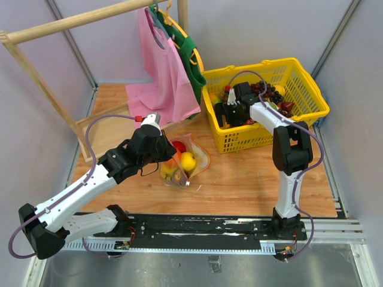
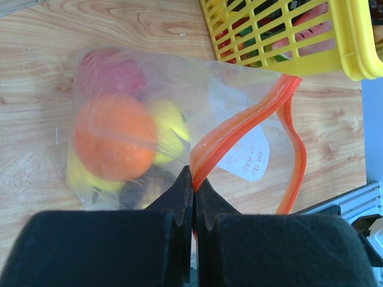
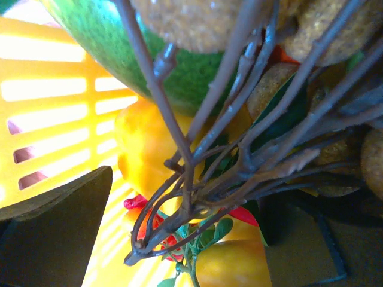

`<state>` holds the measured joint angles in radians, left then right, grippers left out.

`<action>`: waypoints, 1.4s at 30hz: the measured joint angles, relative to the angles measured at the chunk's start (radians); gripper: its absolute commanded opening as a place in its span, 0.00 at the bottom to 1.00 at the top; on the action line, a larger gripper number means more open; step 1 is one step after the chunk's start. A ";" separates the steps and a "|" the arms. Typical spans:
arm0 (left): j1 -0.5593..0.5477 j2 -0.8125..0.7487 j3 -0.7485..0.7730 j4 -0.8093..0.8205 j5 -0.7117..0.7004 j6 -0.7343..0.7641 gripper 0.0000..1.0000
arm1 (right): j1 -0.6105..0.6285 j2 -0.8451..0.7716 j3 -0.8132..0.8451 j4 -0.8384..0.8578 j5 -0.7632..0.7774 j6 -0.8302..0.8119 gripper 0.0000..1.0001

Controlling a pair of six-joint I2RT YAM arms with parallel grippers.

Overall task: Place the food in the zip-top bag and seal the zipper
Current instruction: Pick up the fake vegetable from the bin.

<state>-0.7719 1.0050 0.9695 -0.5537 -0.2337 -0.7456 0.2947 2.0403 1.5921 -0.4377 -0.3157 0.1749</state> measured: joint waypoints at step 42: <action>0.001 0.008 -0.035 0.037 0.010 -0.021 0.00 | -0.027 -0.111 -0.251 0.388 -0.039 0.161 0.50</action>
<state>-0.7712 1.0126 0.9348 -0.5171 -0.2241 -0.7666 0.2676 1.9297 1.3407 -0.0494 -0.3546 0.3355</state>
